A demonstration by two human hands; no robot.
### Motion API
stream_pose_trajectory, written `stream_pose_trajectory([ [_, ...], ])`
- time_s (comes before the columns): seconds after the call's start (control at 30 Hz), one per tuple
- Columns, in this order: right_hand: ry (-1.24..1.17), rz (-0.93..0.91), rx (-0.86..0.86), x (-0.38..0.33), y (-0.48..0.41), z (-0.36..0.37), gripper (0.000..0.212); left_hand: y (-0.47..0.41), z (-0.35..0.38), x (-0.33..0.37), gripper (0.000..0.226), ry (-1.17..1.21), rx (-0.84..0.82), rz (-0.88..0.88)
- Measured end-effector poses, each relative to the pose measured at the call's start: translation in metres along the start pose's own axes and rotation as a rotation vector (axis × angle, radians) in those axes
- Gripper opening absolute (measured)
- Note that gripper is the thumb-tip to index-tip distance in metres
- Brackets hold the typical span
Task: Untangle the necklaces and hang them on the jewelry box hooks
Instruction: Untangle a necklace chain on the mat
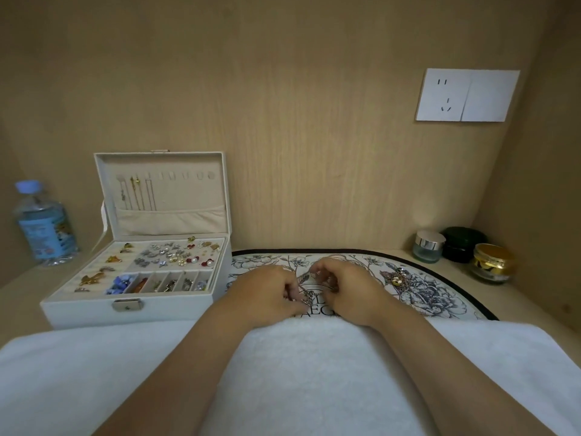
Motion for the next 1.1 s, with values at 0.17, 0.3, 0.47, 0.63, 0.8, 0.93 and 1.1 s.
stream_pose_trajectory([
  [0.17,0.035,0.061,0.018,0.009,-0.003,-0.003,0.032,0.010,-0.019,-0.008,0.023,-0.251,0.011,-0.056],
  [0.3,0.022,0.136,-0.079,0.003,0.003,-0.011,0.037,0.012,-0.026,-0.012,0.025,-0.434,-0.012,-0.114],
  [0.47,0.185,-0.041,0.040,-0.006,0.003,-0.003,0.044,0.007,-0.012,-0.008,0.034,-0.435,0.051,-0.024],
  [0.63,0.249,-0.275,0.040,-0.011,-0.015,0.020,0.031,-0.002,-0.001,-0.005,0.023,-0.255,0.072,0.034],
  [0.8,0.157,-0.186,0.013,-0.008,-0.021,0.019,0.002,0.000,-0.001,-0.007,0.023,-0.011,0.187,-0.056],
  [0.93,-0.274,-0.003,-0.009,-0.015,-0.008,0.010,0.016,-0.004,-0.006,-0.005,0.011,0.375,0.375,-0.151],
  [1.1,-0.611,0.091,-0.119,-0.026,0.001,0.004,0.020,-0.005,-0.015,0.000,0.004,0.716,0.435,-0.138],
])
Point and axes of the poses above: each hand's wrist, its own y-axis away from the middle knuckle, its own z-axis out of the palm, x = y × z, the point moved 1 cm from there along -y, towards the middle knuckle, and after that the axes turned 9 degrees about z, right-handed, at the moved point
